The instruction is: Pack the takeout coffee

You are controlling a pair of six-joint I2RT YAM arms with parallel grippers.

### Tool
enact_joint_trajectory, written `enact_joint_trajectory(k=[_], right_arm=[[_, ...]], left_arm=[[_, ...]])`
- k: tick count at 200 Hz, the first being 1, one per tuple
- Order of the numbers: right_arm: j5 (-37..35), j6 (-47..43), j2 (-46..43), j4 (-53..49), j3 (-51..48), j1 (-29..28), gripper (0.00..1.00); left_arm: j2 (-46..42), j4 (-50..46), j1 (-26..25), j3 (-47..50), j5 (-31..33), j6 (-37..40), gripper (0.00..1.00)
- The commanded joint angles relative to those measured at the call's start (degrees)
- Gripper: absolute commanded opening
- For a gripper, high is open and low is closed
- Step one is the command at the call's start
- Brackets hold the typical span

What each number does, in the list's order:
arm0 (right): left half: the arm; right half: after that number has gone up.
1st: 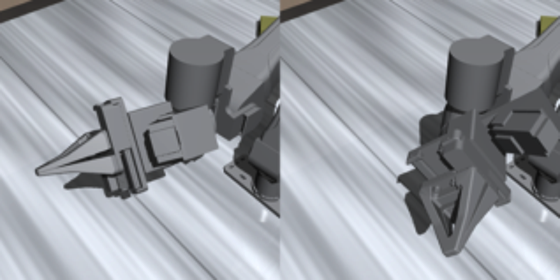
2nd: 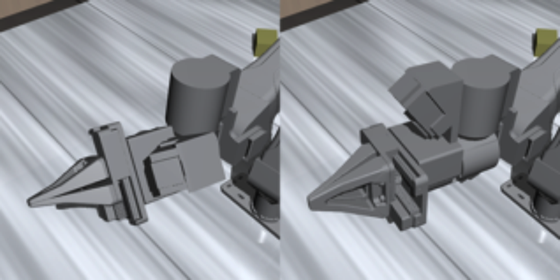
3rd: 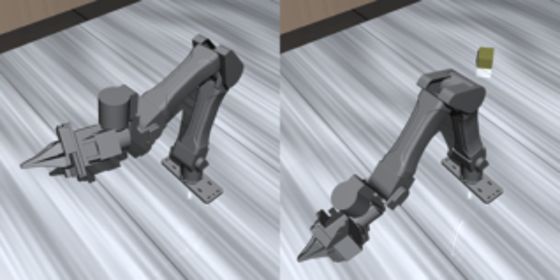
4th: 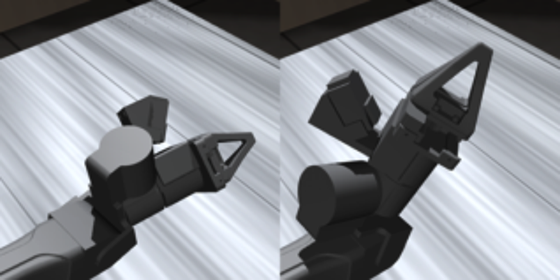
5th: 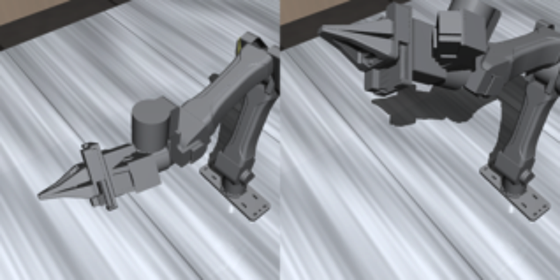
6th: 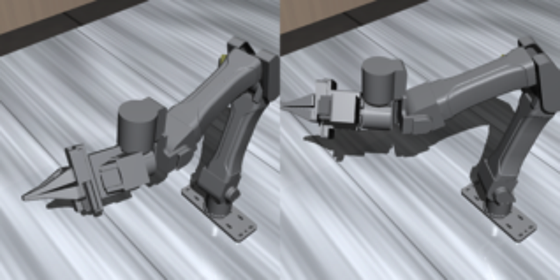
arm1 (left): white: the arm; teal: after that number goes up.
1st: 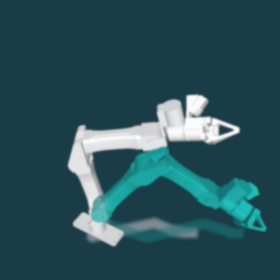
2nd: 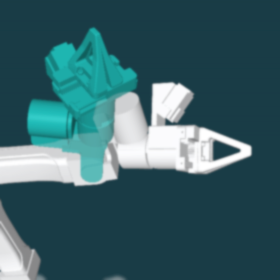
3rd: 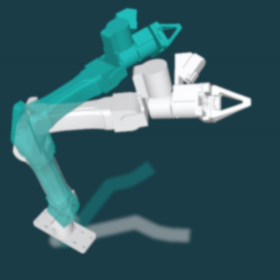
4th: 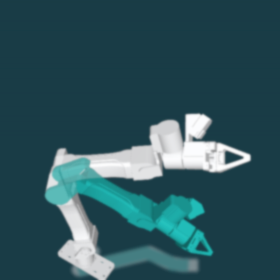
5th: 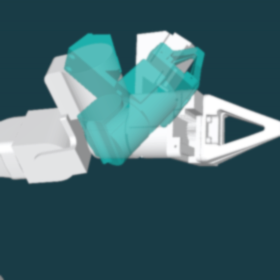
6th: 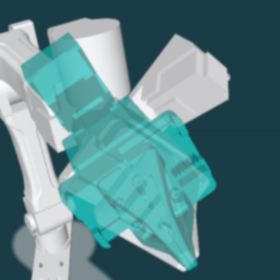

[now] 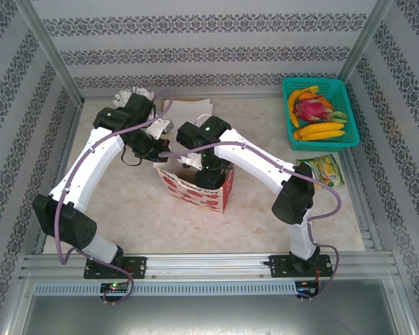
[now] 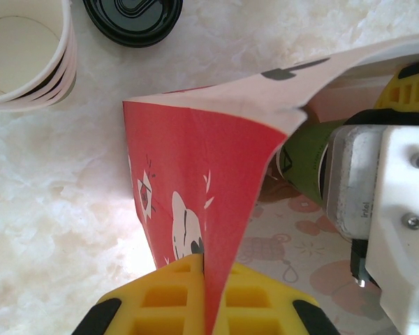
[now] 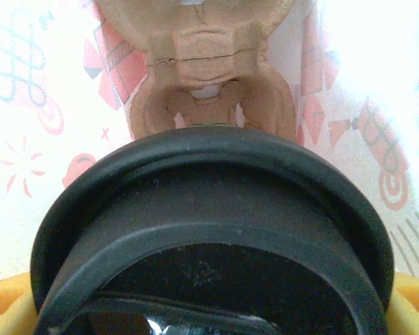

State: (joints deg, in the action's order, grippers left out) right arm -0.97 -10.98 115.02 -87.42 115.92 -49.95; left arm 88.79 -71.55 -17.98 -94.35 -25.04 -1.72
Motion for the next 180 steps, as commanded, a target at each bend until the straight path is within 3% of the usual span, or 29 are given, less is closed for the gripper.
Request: enact_joint_trajectory(k=[1,77,180], right_arm=[[0.3,-1.5,-1.8,2.0,-1.6,0.5,0.7],[1.7,-1.4,-3.4,8.0,-5.7,1.1,0.69],[-0.1,-1.6,-3.8,7.1,-7.8,2.3,0.69]], left_arm=[[0.3,0.4,0.5,-0.5,-0.6,0.0,0.0],[0.6,0.8,0.5,0.2,-0.9,-0.2,0.0],[0.6,0.3,0.5,0.0,-0.1,-0.2,0.0]])
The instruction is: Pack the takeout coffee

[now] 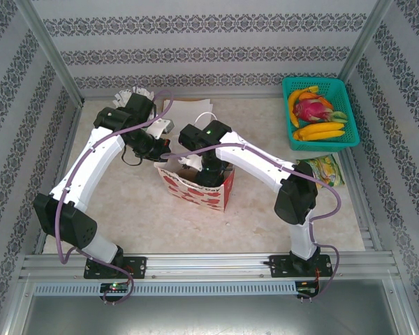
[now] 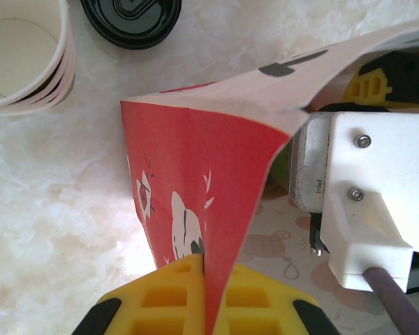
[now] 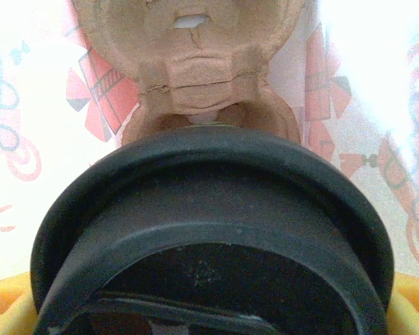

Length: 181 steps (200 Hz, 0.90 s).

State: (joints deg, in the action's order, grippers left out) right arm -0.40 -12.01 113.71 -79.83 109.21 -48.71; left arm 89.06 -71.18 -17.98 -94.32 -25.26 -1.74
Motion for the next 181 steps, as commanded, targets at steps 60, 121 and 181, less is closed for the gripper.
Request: enact_joint_trajectory(k=[60,121,181], right_arm=[[-0.4,-0.7,-2.2,-0.2,-1.3,1.2,0.69],[-0.6,-0.7,-2.0,-0.5,-1.4,1.2,0.69],[0.0,-0.8,-2.5,1.2,-1.9,1.3,0.69]], left_arm=[[0.8,0.0,0.5,-0.1,0.1,-0.3,0.0],[0.9,-0.1,0.5,-0.2,0.4,-0.1,0.0],[1.1,-0.1,0.5,-0.1,0.1,-0.3,0.0]])
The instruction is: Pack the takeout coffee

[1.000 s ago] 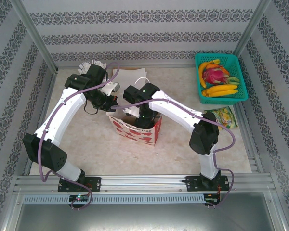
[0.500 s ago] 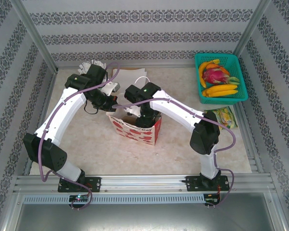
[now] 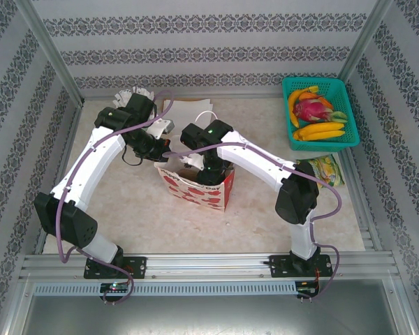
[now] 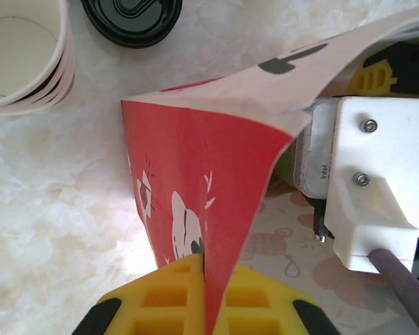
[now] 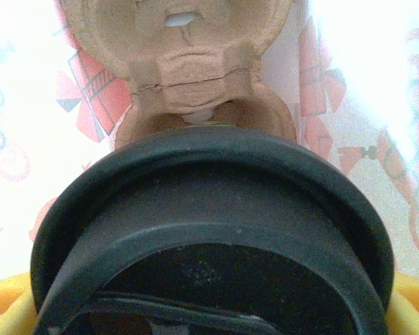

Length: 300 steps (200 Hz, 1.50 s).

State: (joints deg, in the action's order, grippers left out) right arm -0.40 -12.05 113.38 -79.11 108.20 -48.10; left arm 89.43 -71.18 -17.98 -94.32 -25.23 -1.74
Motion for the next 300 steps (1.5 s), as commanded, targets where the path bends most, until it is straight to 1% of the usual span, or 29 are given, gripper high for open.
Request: enact_joint_trajectory(k=[1,147,227,300], right_arm=[[0.1,-0.8,-2.2,0.4,-0.9,0.7,0.69],[2.1,-1.6,-5.6,9.6,-9.8,1.4,0.67],[2.2,-2.0,-6.4,10.3,-11.4,2.0,0.67],[0.9,-2.2,-4.5,8.3,-10.7,2.0,0.67]], left_arm=[[0.7,0.0,0.5,-0.1,0.1,-0.3,0.0],[0.6,0.2,0.6,0.5,0.1,-0.5,0.0],[0.6,0.3,0.6,0.4,0.1,-0.7,0.0],[0.7,0.2,0.5,0.2,0.3,-0.7,0.0]])
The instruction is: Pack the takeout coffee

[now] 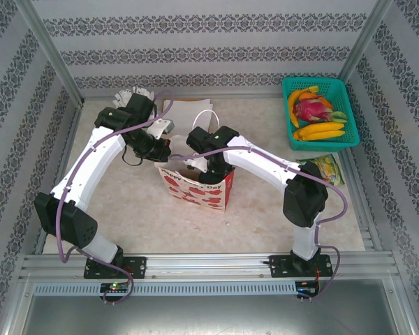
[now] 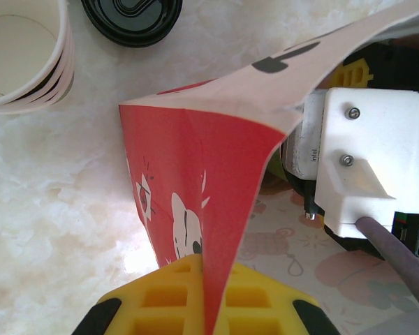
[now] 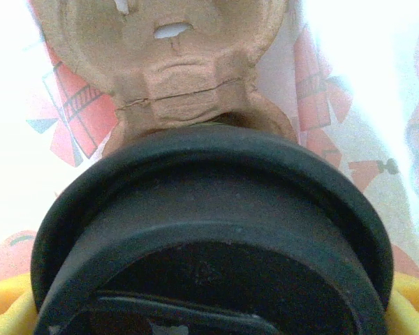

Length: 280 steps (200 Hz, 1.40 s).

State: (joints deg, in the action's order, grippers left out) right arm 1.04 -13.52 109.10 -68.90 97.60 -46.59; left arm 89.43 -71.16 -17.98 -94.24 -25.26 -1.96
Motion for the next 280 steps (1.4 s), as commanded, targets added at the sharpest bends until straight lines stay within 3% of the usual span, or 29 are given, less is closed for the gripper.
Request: enact_joint_trajectory(k=[1,280], right_arm=[[-0.6,-0.8,-0.2,-1.9,-0.1,0.5,0.67],[-6.7,-1.0,4.9,-10.1,3.0,0.5,0.66]], left_arm=[[0.7,0.2,0.5,0.1,0.3,-0.5,0.0],[0.5,0.2,0.9,0.1,0.8,-0.2,0.0]])
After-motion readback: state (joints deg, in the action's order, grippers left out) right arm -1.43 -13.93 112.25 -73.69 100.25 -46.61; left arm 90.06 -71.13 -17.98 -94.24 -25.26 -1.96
